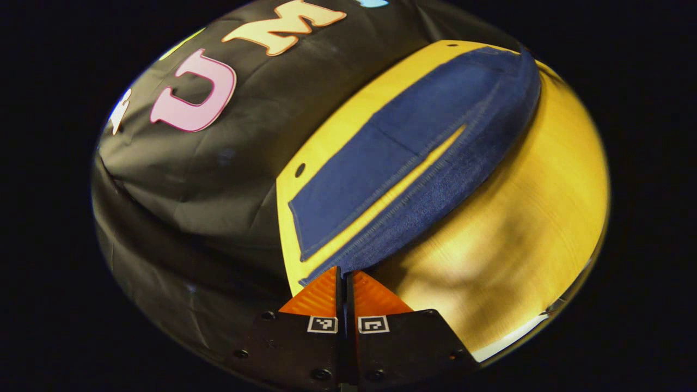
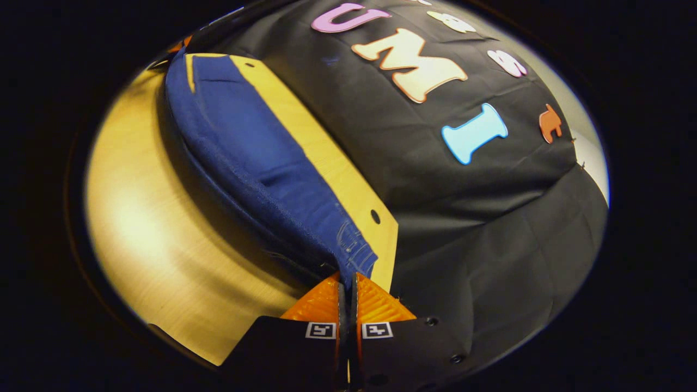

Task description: Grasp the waist and the cuffs of the jeans and fold them to make the two legs overlap; first hold the waist and fold one-third of the jeans toward the cuffs, then hold the cuffs and fold the remaining one-third in the same direction to finish folding.

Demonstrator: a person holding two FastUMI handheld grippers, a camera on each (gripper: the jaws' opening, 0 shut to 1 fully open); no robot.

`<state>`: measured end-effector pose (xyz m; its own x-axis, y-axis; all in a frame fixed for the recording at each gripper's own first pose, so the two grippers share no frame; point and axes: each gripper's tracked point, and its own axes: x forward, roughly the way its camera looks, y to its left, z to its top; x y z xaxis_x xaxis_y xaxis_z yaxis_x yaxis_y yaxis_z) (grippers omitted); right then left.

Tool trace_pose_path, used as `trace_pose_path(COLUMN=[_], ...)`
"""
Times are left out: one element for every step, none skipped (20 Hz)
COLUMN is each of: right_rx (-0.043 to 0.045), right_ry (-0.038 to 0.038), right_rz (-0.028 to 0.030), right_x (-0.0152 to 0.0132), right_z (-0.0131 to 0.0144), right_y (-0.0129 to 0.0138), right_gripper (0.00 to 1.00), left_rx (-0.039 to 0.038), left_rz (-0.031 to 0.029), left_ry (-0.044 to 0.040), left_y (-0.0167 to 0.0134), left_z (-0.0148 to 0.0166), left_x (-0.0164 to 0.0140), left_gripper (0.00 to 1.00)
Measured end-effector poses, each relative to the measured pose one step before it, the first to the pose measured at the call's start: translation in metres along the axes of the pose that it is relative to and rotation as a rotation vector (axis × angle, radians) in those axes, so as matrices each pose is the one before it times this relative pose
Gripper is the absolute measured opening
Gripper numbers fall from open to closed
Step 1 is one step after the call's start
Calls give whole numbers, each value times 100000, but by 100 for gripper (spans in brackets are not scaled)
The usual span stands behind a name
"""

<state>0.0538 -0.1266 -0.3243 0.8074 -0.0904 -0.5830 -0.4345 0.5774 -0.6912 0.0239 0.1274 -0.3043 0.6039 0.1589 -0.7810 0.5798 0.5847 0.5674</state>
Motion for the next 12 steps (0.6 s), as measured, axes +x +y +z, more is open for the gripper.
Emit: trace_pose_path(right_rx=[2510,2727,2568,2767,2485,2447,2693,2765,2870,2912,2710,2673], right_ry=[-737,-522,-35,-239,-137,215,491,405,608,214,356,-42], right_rz=[-1904,-1898,-1997,-1796,-1702,-1802,-1634,-1672,-1282,-824,-134,346], right_x=[747,814,818,900,902,996,965,1077,1169,1151,1249,1325], right_z=[809,736,518,706,500,485,448,333,355,325,121,161], right_y=[-712,-600,-475,-336,-251,-127,-38,130,274,401,463,632], right_gripper=[3,3,3,3,3,3,3,3,3,3,3,3], left_rx=[-957,-842,-846,-1678,-2415,-3132,-2972,-2463,-2028,-1689,-1451,-1199], left_rz=[1530,1663,950,1390,1088,241,162,103,140,87,-100,-8], left_ry=[-984,-247,28,-268,23,-148,40,331,711,679,499,791], left_y=[927,788,455,706,529,179,179,184,-134,-77,-174,-212], left_z=[1271,1025,760,1056,829,871,705,745,296,431,478,424], left_x=[635,424,634,825,794,910,915,1092,840,891,1253,1134], left_gripper=[0,0,0,0,0,0,0,0,0,0,0,0])
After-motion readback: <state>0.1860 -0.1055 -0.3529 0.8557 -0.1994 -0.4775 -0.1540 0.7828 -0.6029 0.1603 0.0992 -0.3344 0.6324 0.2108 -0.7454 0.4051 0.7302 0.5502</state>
